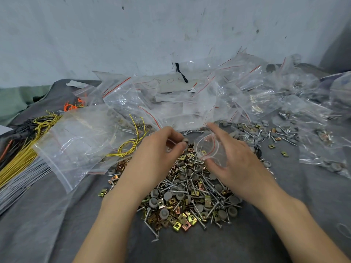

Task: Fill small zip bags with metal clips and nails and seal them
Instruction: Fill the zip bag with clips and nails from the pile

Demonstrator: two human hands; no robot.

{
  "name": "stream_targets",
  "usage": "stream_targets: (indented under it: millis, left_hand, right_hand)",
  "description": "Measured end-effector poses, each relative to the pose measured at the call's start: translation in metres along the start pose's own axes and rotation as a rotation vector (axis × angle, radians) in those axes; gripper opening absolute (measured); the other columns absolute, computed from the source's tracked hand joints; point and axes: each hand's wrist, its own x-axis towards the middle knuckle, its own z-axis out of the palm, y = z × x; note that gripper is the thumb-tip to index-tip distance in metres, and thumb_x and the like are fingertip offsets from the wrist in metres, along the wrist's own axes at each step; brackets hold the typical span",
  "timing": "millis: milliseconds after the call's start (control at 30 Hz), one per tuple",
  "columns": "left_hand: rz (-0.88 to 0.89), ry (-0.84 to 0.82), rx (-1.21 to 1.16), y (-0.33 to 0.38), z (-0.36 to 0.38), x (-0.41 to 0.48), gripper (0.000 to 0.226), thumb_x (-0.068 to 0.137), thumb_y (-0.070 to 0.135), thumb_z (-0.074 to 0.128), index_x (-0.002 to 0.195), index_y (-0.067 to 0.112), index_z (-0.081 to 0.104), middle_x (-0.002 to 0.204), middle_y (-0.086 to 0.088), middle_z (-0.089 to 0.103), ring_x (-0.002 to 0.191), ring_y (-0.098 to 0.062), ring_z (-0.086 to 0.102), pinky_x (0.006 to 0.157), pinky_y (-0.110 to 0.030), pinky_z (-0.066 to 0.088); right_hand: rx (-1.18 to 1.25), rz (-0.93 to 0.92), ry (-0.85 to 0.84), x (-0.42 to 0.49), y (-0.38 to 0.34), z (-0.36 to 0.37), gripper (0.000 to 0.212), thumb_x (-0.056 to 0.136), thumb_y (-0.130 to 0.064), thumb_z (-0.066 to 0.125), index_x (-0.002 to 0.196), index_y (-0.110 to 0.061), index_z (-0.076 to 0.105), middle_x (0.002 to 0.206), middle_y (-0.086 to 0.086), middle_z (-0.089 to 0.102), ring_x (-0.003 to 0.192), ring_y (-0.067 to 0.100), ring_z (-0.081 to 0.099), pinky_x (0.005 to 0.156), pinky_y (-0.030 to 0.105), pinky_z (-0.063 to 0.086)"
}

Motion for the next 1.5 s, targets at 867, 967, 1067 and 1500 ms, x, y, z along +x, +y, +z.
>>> stream_targets:
  millis: [867, 967, 1067, 1500]
  left_hand:
    - [0.042, -0.229, 0.157, 0.005, 0.004, -0.007, 0.033, 0.1, 0.038, 0.049, 0.133, 0.031, 0.051, 0.107, 0.016, 0.065, 0.1, -0.002, 0.06, 0.09, -0.028, 0.048]
    - [0.051, -0.364, 0.3, 0.004, 0.009, -0.01, 0.038, 0.1, 0.046, 0.046, 0.135, 0.031, 0.05, 0.126, 0.01, 0.059, 0.118, -0.011, 0.054, 0.101, -0.037, 0.043]
    - [0.042, -0.456, 0.41, 0.004, 0.014, -0.012, 0.043, 0.098, 0.053, 0.046, 0.135, 0.032, 0.049, 0.132, 0.005, 0.048, 0.123, -0.016, 0.044, 0.105, -0.038, 0.038]
    - [0.018, -0.404, 0.53, 0.006, 0.026, -0.009, 0.035, 0.1, 0.044, 0.047, 0.13, 0.026, 0.053, 0.125, -0.001, 0.047, 0.119, -0.021, 0.047, 0.1, -0.035, 0.038]
  right_hand:
    - [0.389, 0.08, 0.236, 0.005, 0.005, -0.016, 0.07, 0.082, -0.047, 0.062, 0.144, -0.055, 0.031, 0.121, -0.034, 0.056, 0.114, -0.01, 0.054, 0.087, 0.021, 0.045]
    - [0.451, 0.095, 0.271, 0.006, 0.005, -0.019, 0.067, 0.085, -0.037, 0.068, 0.14, -0.059, 0.035, 0.121, -0.03, 0.06, 0.115, -0.005, 0.057, 0.097, 0.03, 0.047]
    - [0.539, 0.102, 0.299, 0.006, 0.005, -0.023, 0.066, 0.092, -0.024, 0.071, 0.139, -0.056, 0.037, 0.121, -0.024, 0.063, 0.116, 0.002, 0.06, 0.105, 0.037, 0.046]
    - [0.633, 0.202, 0.42, 0.008, 0.012, -0.033, 0.059, 0.093, -0.03, 0.071, 0.144, -0.035, 0.042, 0.116, -0.025, 0.067, 0.105, -0.006, 0.064, 0.079, 0.002, 0.044]
